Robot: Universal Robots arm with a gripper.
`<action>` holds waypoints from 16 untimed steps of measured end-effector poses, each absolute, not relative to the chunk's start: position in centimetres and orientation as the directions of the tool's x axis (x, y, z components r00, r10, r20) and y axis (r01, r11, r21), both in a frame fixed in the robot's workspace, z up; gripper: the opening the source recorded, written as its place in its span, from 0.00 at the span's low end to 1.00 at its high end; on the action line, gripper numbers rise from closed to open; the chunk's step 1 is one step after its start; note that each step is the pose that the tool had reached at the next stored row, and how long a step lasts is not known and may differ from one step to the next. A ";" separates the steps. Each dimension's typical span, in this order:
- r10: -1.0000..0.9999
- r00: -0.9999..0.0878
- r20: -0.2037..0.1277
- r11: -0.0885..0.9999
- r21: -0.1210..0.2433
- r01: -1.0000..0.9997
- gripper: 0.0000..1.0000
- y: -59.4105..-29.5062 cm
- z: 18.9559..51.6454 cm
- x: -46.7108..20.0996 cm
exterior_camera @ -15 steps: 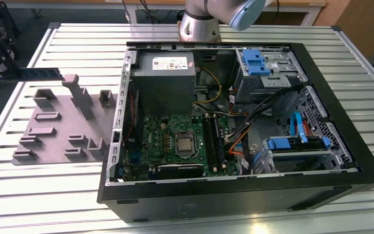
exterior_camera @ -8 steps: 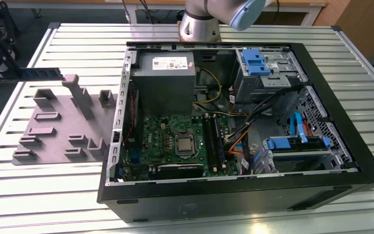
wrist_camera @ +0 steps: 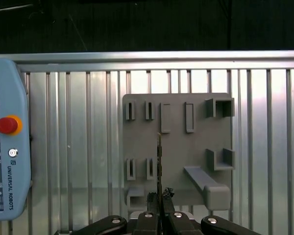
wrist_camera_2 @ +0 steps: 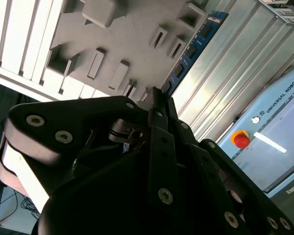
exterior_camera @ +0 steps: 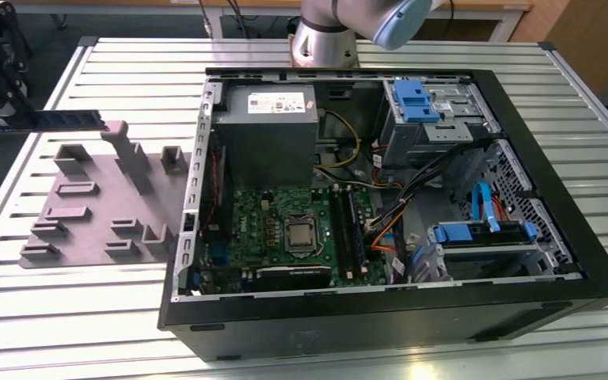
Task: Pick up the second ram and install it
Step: 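Pick up the second ram and move it above second insertion slot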
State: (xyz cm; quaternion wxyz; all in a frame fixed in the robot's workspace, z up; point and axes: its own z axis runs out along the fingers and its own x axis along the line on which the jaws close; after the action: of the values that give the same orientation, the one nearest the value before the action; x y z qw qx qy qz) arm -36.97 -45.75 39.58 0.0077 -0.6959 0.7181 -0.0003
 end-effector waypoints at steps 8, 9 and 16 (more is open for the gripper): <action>-0.999 -0.031 -0.011 0.031 -0.011 -0.999 0.14 -45.7 39.6 -36.8; -0.999 -0.031 -0.011 0.031 -0.011 -0.999 0.14 -45.7 39.6 -36.7; -0.999 -0.031 -0.011 0.032 -0.011 -0.999 0.14 -45.7 39.6 -36.3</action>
State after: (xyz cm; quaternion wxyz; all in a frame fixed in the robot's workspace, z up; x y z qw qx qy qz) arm -36.31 -45.74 39.58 0.0077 -0.6959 0.7181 -0.0003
